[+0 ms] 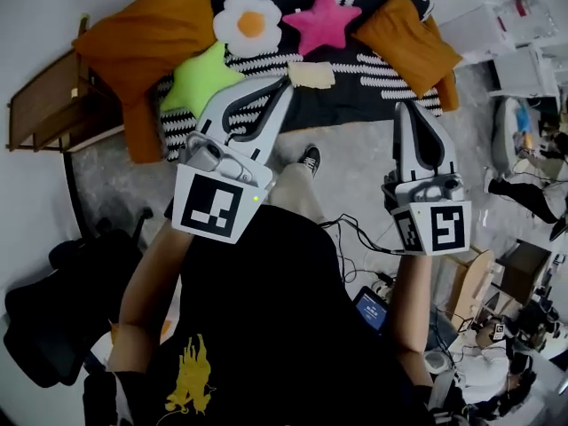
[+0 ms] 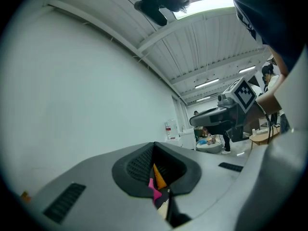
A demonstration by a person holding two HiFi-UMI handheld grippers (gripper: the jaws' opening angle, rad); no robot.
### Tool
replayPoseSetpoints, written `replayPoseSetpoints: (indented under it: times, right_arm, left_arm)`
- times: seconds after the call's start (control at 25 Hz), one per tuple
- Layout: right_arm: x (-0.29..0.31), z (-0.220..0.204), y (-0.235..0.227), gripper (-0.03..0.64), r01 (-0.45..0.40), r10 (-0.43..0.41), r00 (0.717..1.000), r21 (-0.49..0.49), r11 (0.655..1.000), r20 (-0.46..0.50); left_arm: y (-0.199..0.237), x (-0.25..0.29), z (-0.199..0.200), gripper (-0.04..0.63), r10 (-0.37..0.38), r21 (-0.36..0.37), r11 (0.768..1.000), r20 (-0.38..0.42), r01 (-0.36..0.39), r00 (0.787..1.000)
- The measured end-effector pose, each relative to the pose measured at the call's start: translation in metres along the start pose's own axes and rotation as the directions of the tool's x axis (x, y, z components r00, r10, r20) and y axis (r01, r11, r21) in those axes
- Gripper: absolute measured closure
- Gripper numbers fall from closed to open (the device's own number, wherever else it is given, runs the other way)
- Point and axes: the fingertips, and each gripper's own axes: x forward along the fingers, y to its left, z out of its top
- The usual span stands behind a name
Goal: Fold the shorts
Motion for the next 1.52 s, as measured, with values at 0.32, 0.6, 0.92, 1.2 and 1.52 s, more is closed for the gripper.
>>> replayPoseSetpoints:
  times: [0.32, 0.6, 0.92, 1.2, 1.52]
  right_arm:
    - [-0.002, -0.016, 0.016, 0.600, -0.095, 0.090, 0.994, -0.070, 0.993, -0.066]
    - [-0.008, -0.023, 0.021, 0.601, -0.085, 0.080, 0.994, -0.063, 0.994, -0.077]
    - [-0.008, -0.020, 0.022, 0.601, -0.063, 0.059, 0.996, -0.051, 0.997, -0.072]
    - [-0.012, -0.026, 0.022, 0.601, -0.075, 0.070, 0.993, -0.053, 0.996, -0.097]
    - [-0.001, -0.018, 0.035, 0.601, -0.091, 0.086, 0.992, -0.055, 0.994, -0.090]
  left_arm:
    - [0.002, -0.022, -0.020, 0.581, 0.094, -0.166, 0.981, -0.031, -0.098, 0.995]
    - [-0.001, -0.023, -0.021, 0.581, 0.083, -0.163, 0.983, -0.023, -0.086, 0.996]
    - [-0.006, -0.019, -0.018, 0.581, 0.039, -0.144, 0.989, -0.023, -0.042, 0.999]
    - [-0.017, -0.017, -0.020, 0.581, -0.008, -0.138, 0.990, -0.029, 0.004, 1.000]
    - [-0.016, -0.021, -0.026, 0.581, -0.017, -0.158, 0.987, -0.052, 0.008, 0.998]
